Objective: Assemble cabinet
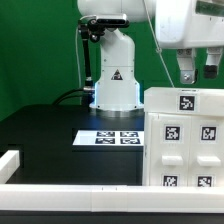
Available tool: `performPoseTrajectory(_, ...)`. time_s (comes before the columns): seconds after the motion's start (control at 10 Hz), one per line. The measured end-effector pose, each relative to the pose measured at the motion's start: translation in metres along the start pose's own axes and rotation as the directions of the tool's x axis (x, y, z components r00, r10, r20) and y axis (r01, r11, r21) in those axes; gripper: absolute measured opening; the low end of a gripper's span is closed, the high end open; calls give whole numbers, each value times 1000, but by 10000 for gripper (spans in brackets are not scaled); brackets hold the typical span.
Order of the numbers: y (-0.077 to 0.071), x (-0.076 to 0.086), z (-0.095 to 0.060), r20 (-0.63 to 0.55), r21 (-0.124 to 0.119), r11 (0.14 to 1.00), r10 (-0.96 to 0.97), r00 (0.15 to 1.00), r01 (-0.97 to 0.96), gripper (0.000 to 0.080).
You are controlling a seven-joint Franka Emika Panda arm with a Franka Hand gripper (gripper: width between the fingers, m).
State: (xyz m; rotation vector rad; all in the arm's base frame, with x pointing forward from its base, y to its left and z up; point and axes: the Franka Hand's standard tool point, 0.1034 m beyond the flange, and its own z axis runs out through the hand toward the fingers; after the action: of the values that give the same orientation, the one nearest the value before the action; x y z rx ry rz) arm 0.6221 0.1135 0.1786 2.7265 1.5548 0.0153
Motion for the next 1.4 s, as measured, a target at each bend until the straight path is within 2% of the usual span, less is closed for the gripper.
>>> performPoseTrajectory(0.2, 0, 0, 5, -3, -4, 1000, -9, 1000, 9, 649)
performPoseTrajectory(0.8, 7, -8, 22, 22, 24, 1000, 3, 1000, -4, 649)
performPoseTrajectory(1.1, 8, -10, 26, 26, 28, 999, 35, 999, -35, 649)
performPoseTrajectory(1.2, 8, -11, 26, 26, 28, 999, 35, 999, -36, 549)
performPoseTrajectory(1.4, 8, -10, 26, 28, 25, 983, 180, 983, -180, 551)
